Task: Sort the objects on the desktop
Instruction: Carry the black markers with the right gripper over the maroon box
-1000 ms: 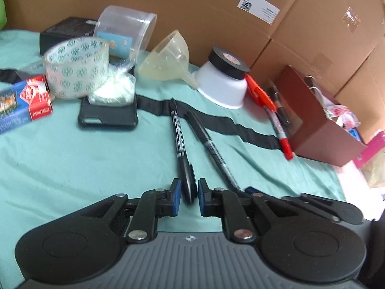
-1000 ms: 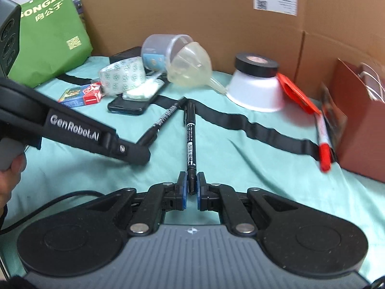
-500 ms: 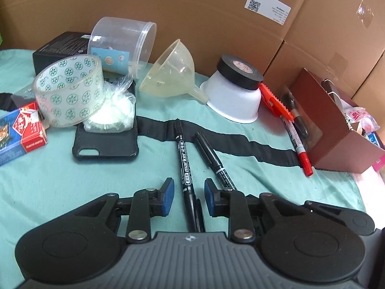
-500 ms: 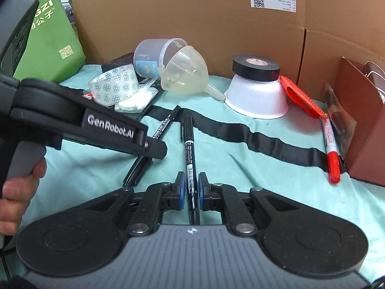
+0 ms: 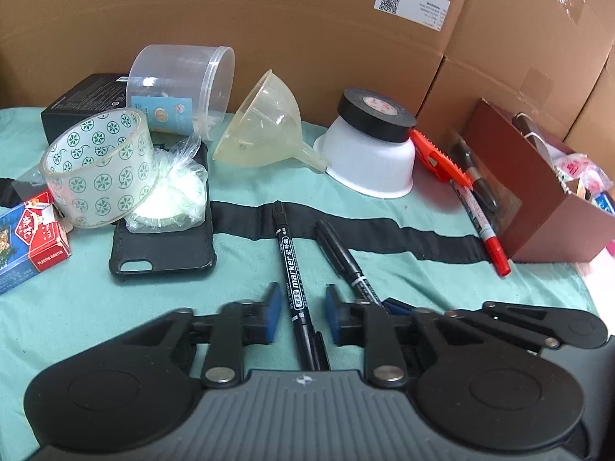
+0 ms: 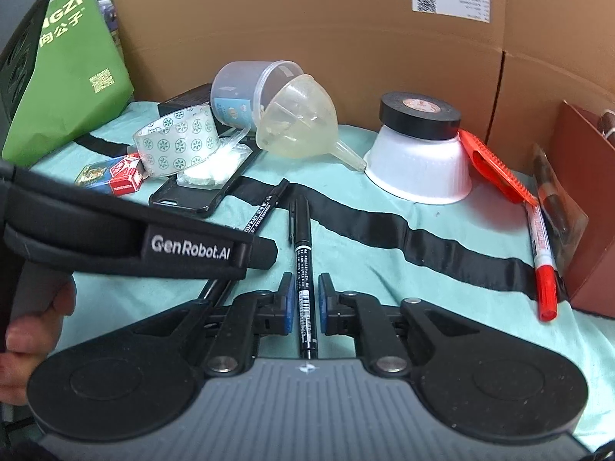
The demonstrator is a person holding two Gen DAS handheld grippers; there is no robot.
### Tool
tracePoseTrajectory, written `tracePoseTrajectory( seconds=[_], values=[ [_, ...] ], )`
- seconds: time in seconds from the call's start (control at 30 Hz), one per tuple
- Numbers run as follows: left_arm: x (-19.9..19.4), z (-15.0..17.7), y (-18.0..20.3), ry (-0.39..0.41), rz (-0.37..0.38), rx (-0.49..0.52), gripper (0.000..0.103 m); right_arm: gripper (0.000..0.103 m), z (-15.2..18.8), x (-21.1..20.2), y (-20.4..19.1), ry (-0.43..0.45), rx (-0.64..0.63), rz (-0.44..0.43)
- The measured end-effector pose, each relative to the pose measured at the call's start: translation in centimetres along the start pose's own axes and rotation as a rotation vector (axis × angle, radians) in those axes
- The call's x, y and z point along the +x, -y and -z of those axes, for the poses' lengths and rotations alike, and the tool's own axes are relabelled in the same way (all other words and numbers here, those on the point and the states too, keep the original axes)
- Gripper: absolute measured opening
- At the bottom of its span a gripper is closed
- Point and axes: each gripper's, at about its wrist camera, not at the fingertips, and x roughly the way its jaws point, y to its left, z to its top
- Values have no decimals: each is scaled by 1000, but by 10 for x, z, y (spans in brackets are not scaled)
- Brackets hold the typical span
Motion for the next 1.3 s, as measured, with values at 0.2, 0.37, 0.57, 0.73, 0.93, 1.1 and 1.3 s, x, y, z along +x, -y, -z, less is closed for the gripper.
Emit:
tracePoseTrajectory(
  seconds=[0.2,0.37,0.57,0.73,0.93,1.1,1.3],
  values=[
    [-9,2,5,-8,43,-50,8,7,5,-20,7,38,55,-11],
    [-23,-5,24,25,91,-34,8,7,0,-42,16,92,68,2],
    [-40,-23,62,81,167,19,8,7,-8,-75,36,185,103,45],
    [-43,-38,98,106,233,49,8,7,-13,-103,60,254,127,100],
    [-47,-56,140,142,302,97,8,7,-17,-131,94,327,162,180],
    [-45,-69,173,160,355,128,8,7,-17,-149,122,370,197,250],
    [-32,-81,207,160,403,143,8,7,-22,-163,154,400,205,328]
  ],
)
